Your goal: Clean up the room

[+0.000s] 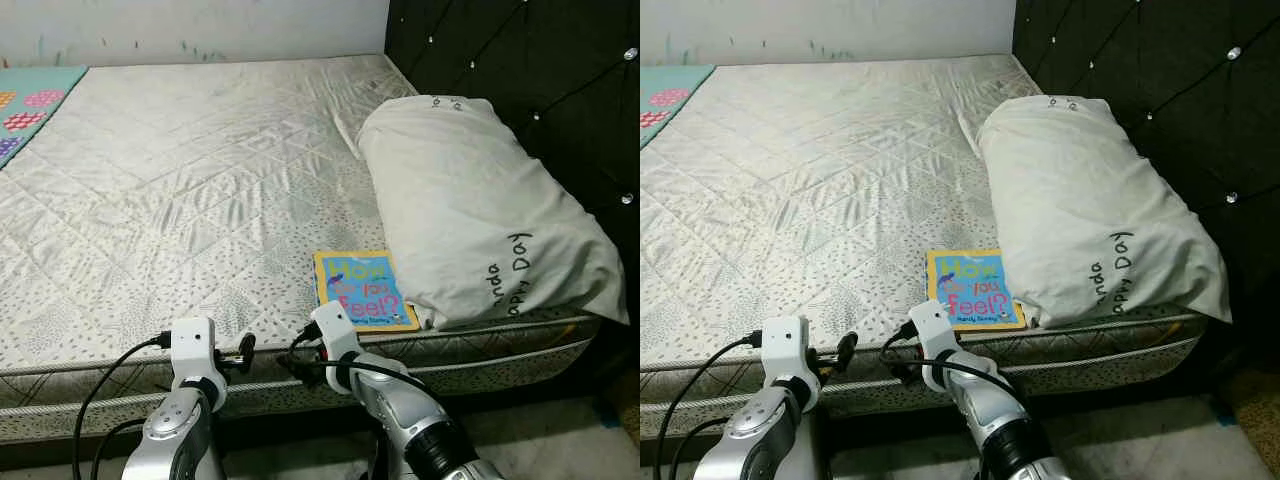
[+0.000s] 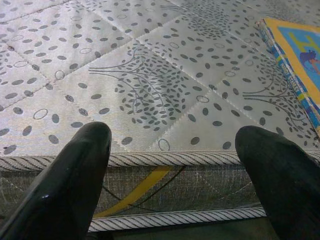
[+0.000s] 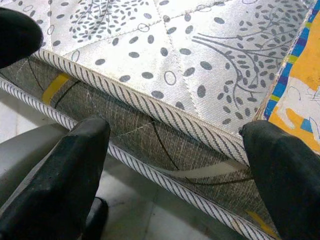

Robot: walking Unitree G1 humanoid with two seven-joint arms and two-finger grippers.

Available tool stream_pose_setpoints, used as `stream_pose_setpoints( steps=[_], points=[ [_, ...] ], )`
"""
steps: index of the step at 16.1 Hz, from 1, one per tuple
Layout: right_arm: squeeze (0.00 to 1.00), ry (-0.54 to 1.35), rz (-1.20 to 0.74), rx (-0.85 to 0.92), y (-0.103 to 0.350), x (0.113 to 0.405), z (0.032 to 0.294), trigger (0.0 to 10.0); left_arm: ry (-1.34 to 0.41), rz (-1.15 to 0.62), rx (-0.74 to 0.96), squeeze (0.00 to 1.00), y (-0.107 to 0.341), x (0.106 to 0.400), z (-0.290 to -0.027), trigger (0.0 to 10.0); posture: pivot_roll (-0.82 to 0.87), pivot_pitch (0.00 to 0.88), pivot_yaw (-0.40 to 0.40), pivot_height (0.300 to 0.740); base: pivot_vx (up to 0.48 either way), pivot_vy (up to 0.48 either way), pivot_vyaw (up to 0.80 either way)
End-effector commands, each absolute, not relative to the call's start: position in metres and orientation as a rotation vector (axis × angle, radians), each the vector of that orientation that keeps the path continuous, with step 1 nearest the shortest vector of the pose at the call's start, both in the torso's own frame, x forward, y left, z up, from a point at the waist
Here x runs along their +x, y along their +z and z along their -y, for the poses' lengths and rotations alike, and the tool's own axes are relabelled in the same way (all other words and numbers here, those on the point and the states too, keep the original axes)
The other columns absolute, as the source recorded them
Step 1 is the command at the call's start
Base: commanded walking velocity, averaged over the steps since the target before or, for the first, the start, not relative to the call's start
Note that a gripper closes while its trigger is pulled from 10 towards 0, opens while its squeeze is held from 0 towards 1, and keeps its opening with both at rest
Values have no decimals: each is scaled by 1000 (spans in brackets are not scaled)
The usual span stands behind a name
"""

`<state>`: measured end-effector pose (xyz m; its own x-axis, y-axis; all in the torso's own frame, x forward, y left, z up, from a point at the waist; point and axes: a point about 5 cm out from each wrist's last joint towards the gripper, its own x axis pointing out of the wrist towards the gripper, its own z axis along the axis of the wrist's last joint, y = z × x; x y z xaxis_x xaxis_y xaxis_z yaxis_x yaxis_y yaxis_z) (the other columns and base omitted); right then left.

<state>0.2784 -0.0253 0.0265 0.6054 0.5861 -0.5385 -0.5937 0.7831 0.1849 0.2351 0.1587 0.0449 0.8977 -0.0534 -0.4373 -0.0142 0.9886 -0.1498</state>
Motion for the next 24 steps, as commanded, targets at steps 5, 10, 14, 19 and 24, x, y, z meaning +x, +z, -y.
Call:
stream_pose_setpoints(
  steps=[5,10,14,19,24],
  points=[
    [0,656,-605,3,28,284,21,10000,-16,-445,-138,0,49,240,-158,10000,-66,2,-18,526,0,0,0],
    [0,585,-515,26,43,294,47,10000,-13,-441,-136,0,50,241,-161,10000,-65,0,-16,526,0,0,0],
    [0,581,-467,70,55,285,83,10000,-21,-436,-138,0,51,244,-161,10000,-74,0,-11,526,0,0,0],
    [0,410,-372,179,71,272,119,10000,-25,-393,-143,0,58,245,-164,10000,-70,0,-9,526,0,0,0],
    [0,103,-243,251,87,271,154,10000,-40,-276,-168,0,81,232,-166,10000,-66,0,1,526,0,0,0]
  ],
)
